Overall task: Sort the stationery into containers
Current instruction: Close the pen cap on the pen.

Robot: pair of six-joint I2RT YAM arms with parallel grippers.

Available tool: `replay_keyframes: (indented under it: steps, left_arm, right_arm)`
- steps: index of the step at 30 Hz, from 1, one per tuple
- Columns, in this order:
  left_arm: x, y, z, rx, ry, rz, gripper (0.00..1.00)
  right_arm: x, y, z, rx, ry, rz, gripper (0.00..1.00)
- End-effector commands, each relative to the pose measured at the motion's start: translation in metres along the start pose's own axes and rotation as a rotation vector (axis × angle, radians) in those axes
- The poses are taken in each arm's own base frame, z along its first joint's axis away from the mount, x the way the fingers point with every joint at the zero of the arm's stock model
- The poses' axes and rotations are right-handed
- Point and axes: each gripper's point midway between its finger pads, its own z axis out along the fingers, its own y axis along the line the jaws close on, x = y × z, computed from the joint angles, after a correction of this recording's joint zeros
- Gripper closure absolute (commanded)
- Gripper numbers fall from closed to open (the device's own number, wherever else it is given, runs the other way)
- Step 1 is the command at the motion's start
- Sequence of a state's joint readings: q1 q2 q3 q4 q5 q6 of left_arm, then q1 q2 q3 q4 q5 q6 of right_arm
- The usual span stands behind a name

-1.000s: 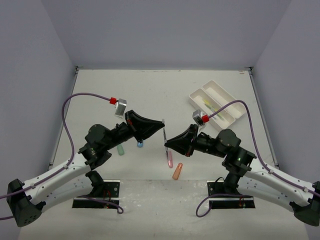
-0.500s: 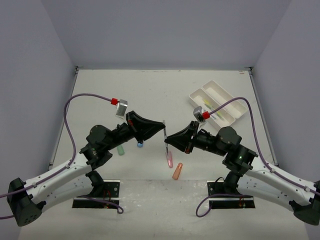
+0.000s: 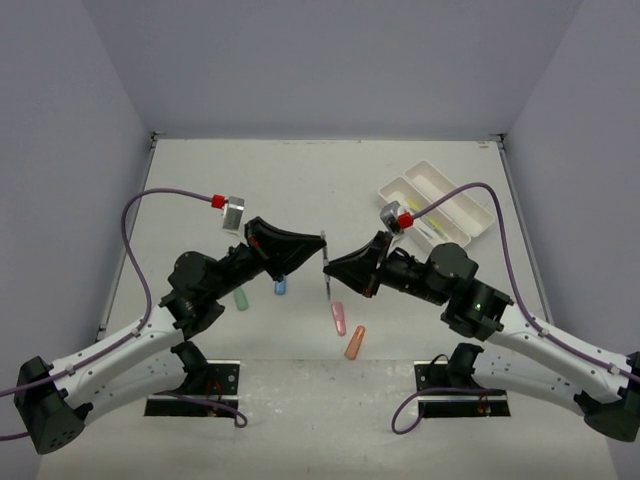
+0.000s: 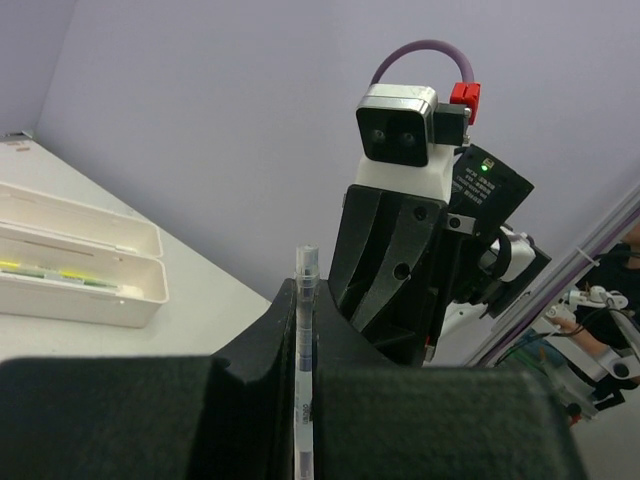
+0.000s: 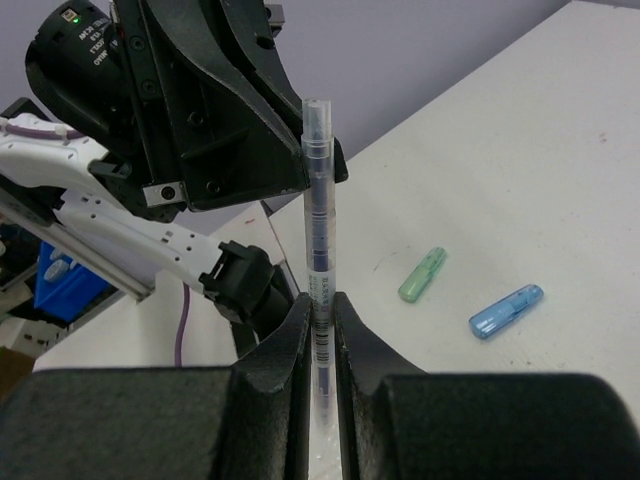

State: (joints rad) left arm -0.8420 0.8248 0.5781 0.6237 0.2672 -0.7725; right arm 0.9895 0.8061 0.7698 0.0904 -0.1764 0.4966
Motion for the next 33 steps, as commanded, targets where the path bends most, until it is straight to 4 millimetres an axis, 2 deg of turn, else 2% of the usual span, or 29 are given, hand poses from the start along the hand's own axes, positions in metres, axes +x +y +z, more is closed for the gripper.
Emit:
replay_keyframes:
  steps: [1, 4, 10, 12, 14, 16, 17, 18, 20, 21, 22, 24, 25, 29, 31, 33]
  left_arm:
    - [0.02, 0.005, -0.005, -0.025, 0.112, 0.026, 0.92]
    - [0.012, 0.003, -0.007, -0.041, 0.103, 0.065, 0.73]
    - [0.002, -0.001, -0.005, -0.049, 0.088, 0.076, 0.7]
    - [0.002, -0.002, -0.003, -0.042, 0.093, 0.078, 0.75]
    - [0.003, -0.002, -0.002, -0.042, 0.097, 0.074, 0.91]
    - [0.003, -0.002, -0.003, -0.038, 0.098, 0.075, 1.0]
    - [0.004, -0.004, -0.003, -0.031, 0.101, 0.074, 1.0]
    - [0.003, -0.007, -0.004, -0.016, 0.1, 0.077, 1.0]
    - [0.0, -0.015, -0.005, 0.018, 0.095, 0.085, 1.0]
    - [-0.002, -0.02, -0.005, 0.037, 0.087, 0.091, 1.0]
    - [-0.004, -0.024, -0.006, 0.053, 0.083, 0.095, 1.0]
    - [-0.006, -0.032, -0.006, 0.089, 0.083, 0.101, 1.0]
    - [-0.008, -0.035, -0.007, 0.101, 0.079, 0.104, 1.0]
    - [-0.012, -0.036, -0.006, 0.093, 0.067, 0.098, 1.0]
    - [-0.014, -0.034, -0.006, 0.08, 0.059, 0.103, 0.96]
    - [-0.016, -0.032, -0.005, 0.067, 0.058, 0.109, 0.83]
  right_arm:
    - [-0.058, 0.02, 0.007, -0.04, -0.143, -0.101, 1.0]
    - [-0.04, 0.022, 0.008, -0.081, -0.082, -0.116, 1.0]
    - [-0.019, 0.027, 0.012, -0.131, 0.018, -0.094, 1.0]
    - [-0.018, 0.025, 0.013, -0.124, 0.017, -0.092, 1.0]
    - [-0.019, 0.026, 0.013, -0.128, 0.017, -0.091, 1.0]
    - [-0.019, 0.028, 0.012, -0.136, 0.018, -0.091, 1.0]
    - [-0.017, 0.027, 0.013, -0.136, 0.018, -0.089, 0.99]
    - [-0.016, 0.027, 0.014, -0.141, 0.015, -0.089, 0.93]
    - [-0.014, 0.029, 0.017, -0.165, 0.013, -0.085, 0.74]
    - [-0.011, 0.03, 0.018, -0.18, 0.023, -0.079, 0.69]
    - [-0.007, 0.032, 0.02, -0.194, 0.035, -0.073, 0.66]
    - [0.001, 0.035, 0.027, -0.228, 0.071, -0.056, 0.64]
    - [0.001, 0.036, 0.03, -0.237, 0.075, -0.046, 0.67]
    - [0.0, 0.037, 0.037, -0.239, 0.086, -0.034, 0.97]
    - [-0.001, 0.036, 0.037, -0.235, 0.088, -0.036, 1.0]
    - [-0.002, 0.035, 0.037, -0.226, 0.085, -0.043, 1.0]
